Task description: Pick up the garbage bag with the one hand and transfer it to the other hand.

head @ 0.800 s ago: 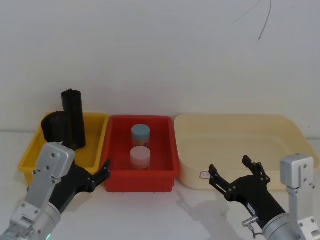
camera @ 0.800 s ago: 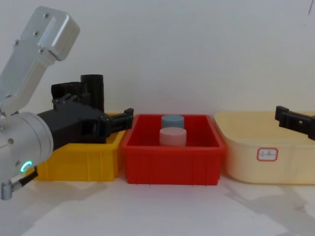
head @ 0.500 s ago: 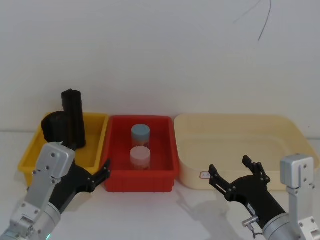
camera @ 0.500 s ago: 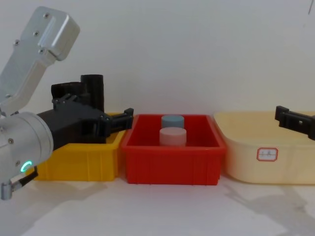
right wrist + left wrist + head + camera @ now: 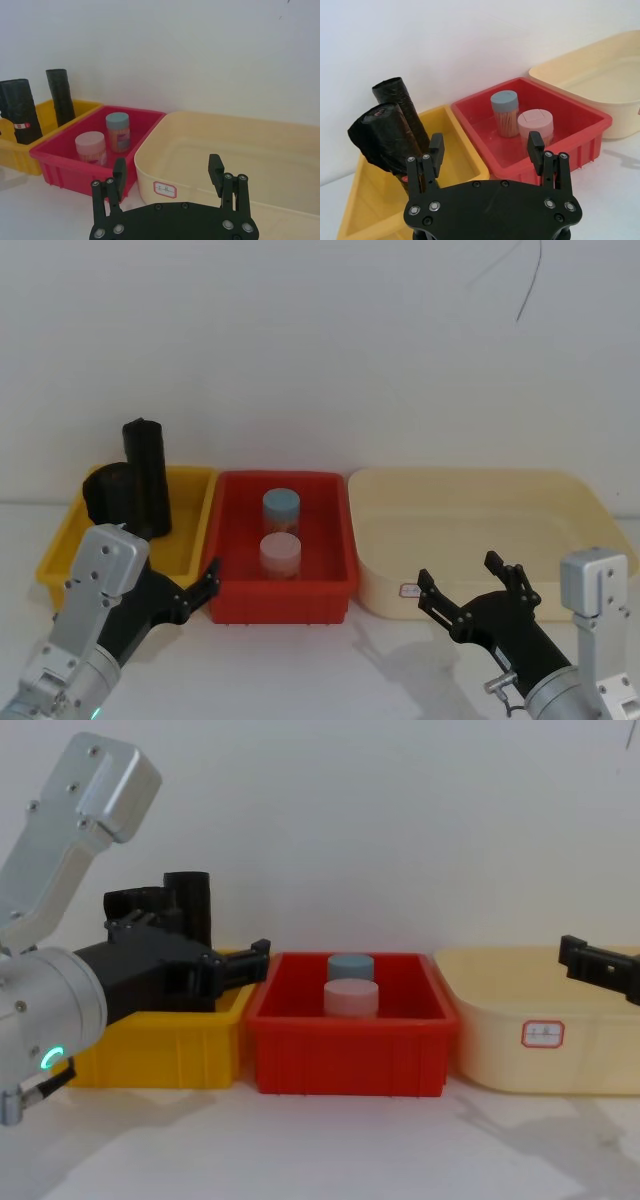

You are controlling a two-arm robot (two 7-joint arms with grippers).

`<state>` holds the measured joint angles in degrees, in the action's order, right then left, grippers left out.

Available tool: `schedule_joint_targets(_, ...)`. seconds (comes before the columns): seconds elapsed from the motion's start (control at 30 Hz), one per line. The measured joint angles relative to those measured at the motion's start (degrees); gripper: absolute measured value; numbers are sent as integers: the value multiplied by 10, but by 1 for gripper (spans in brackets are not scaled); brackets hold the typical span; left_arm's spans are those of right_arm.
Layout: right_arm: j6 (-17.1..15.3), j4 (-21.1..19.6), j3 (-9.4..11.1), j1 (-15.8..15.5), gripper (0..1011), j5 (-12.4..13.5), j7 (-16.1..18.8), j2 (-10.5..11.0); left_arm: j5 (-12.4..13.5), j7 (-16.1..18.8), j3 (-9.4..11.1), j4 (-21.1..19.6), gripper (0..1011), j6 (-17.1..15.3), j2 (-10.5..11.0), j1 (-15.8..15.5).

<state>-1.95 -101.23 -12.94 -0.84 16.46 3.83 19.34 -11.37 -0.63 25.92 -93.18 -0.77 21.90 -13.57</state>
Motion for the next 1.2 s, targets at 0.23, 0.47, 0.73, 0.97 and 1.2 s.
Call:
schedule_joint_targets(0.23,0,0,0,0,1001,0,0,0,6,9,-11,-3,1002,2,4,7)
schedule_joint_targets(0.47,0,0,0,0,1001,0,0,0,6,22,-31,-4,1002,3,10,17)
schedule_joint_targets(0.73,0,0,0,0,1001,0,0,0,-2,30,-57,15,1002,1,11,16)
schedule_joint_targets(0.97,0,0,0,0,1001,0,0,0,-15,28,-70,38,1002,-4,2,4)
schedule_joint_targets(1.2,0,0,0,0,1001,0,0,0,-35,15,-79,70,1002,-7,-14,-14)
